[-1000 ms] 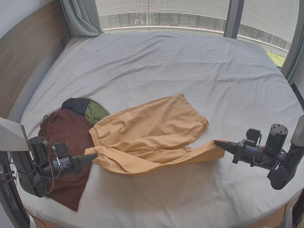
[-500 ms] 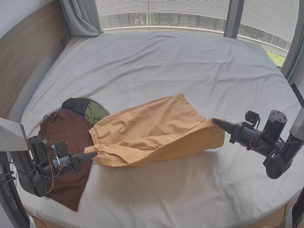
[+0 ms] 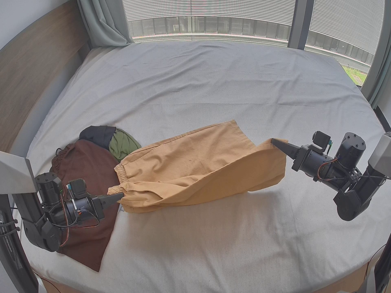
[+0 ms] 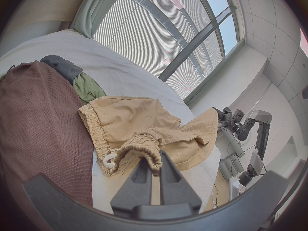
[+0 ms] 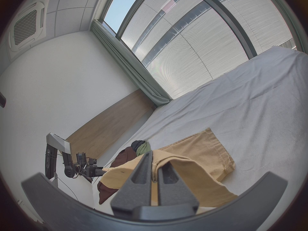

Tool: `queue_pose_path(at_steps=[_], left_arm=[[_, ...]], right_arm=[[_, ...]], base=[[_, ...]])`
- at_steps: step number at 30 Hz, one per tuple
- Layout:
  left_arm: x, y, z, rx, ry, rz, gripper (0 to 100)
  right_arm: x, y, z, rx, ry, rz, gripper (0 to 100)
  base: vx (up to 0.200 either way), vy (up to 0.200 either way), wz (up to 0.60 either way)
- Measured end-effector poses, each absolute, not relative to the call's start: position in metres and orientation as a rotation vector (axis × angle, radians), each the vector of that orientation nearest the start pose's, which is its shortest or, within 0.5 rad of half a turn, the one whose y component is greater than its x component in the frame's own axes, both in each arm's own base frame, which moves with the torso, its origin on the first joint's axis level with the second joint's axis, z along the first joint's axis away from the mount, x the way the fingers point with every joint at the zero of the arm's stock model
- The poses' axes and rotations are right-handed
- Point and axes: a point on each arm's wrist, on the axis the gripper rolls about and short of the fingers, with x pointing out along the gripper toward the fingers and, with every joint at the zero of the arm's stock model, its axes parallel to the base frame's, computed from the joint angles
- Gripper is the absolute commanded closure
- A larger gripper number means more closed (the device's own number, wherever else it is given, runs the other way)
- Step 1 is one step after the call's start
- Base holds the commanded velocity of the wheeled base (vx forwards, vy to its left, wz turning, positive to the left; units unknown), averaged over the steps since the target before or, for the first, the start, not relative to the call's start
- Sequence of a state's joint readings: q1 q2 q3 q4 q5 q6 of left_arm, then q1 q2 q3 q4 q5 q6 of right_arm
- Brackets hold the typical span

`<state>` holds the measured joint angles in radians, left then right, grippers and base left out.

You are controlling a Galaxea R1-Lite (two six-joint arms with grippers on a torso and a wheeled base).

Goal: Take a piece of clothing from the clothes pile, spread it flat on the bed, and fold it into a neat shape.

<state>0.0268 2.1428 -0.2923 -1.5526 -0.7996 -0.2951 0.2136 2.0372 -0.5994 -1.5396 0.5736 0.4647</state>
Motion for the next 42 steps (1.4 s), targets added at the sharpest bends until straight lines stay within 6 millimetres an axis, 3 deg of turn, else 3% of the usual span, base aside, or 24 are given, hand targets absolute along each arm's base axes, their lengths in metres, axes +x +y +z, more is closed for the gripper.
queue_pose_path(at_steps=[17,42], left_arm=[[0.287,-0.006,0.038,-0.426,0.373,-0.653,100],[0.301,-0.005,0.045,-0.507,0.341,-0.585,100]], right_arm=[[0.345,0.088,0.122,0.418,0.066,0.800,100],[0.390,0.096,0.153,0.416,0.053,0.798,100]], base=[[0.000,0.000,0.00],[0.000,0.000,0.00]])
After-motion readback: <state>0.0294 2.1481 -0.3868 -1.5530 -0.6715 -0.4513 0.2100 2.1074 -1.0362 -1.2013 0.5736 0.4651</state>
